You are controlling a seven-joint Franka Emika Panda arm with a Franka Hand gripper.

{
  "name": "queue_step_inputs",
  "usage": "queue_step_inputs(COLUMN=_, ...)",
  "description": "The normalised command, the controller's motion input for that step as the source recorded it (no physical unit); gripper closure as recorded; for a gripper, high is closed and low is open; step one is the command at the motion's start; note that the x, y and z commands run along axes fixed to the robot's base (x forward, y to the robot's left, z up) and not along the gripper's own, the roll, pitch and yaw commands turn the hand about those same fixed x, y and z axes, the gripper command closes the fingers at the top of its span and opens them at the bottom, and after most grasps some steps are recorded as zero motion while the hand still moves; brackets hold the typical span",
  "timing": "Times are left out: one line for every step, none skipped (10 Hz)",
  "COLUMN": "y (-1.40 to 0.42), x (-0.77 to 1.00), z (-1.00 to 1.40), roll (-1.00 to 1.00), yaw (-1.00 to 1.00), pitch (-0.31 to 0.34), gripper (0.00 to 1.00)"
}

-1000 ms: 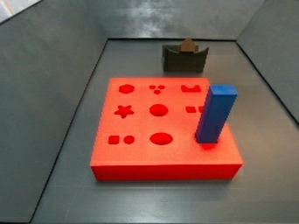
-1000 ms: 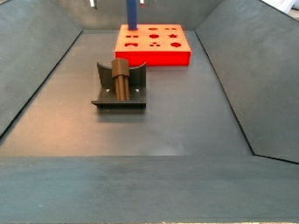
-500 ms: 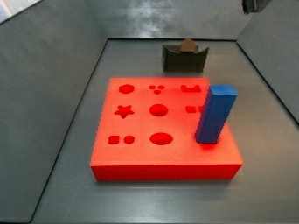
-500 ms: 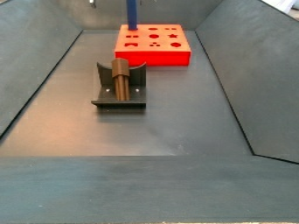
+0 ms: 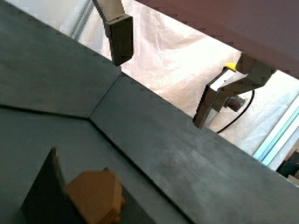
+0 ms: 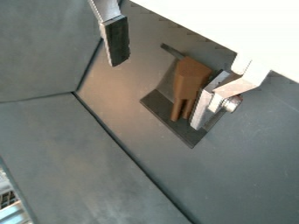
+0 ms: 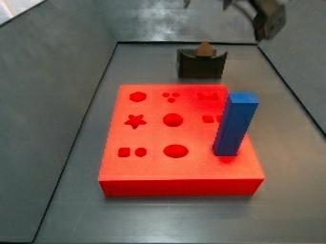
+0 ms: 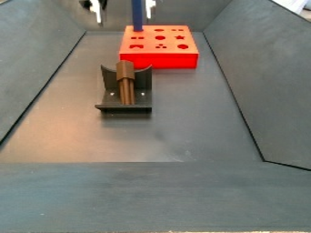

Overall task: Pick up the 3 prong object. Move up. Rotate the 3 prong object. Place the 3 prong object on the fixture. Regrasp the 3 prong object. Move to above the board. Insert the 3 prong object.
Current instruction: Regrasp the 3 prong object.

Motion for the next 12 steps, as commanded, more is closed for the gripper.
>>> queue_step_inputs(y=0.05, x=0.07, z=-1.00, roll=0.11, yaw=0.12, pitch=-0.020, gripper=0.00)
queue_step_inputs(y=0.05, x=0.09, z=-1.00, roll=0.08, yaw=0.09, pitch=-0.048, gripper=0.00)
queue_step_inputs(y=0.04, x=0.09, z=-1.00, roll=0.08, yaw=0.08, pitch=-0.063, gripper=0.00)
queue_step_inputs(y=0.04, x=0.10, z=-1.00, roll=0.07, yaw=0.06, pitch=-0.071, gripper=0.00)
queue_step_inputs(y=0.04, x=0.11, z=-1.00, roll=0.06, yaw=0.05, pitch=-0.073, gripper=0.00)
queue_step_inputs(y=0.03, x=0.12, z=-1.00, roll=0.07, yaw=0.02, pitch=-0.065, gripper=0.00)
queue_step_inputs(y=0.02, x=0.12, z=-0.94, roll=0.06, yaw=0.01, pitch=-0.063, gripper=0.00)
queue_step_inputs(y=0.01, x=0.10, z=-0.74, roll=0.06, yaw=0.00, pitch=-0.052, gripper=0.00)
queue_step_inputs(y=0.01, x=0.08, z=-0.55, roll=0.06, yaw=-0.01, pitch=-0.041, gripper=0.00)
queue_step_inputs(y=0.00, x=0.08, z=-0.41, roll=0.06, yaw=-0.01, pitch=-0.031, gripper=0.00)
queue_step_inputs(y=0.00, x=0.08, z=-0.28, roll=0.06, yaw=-0.01, pitch=-0.021, gripper=0.00)
queue_step_inputs(y=0.00, x=0.04, z=-0.19, roll=0.05, yaw=-0.01, pitch=0.001, gripper=0.00)
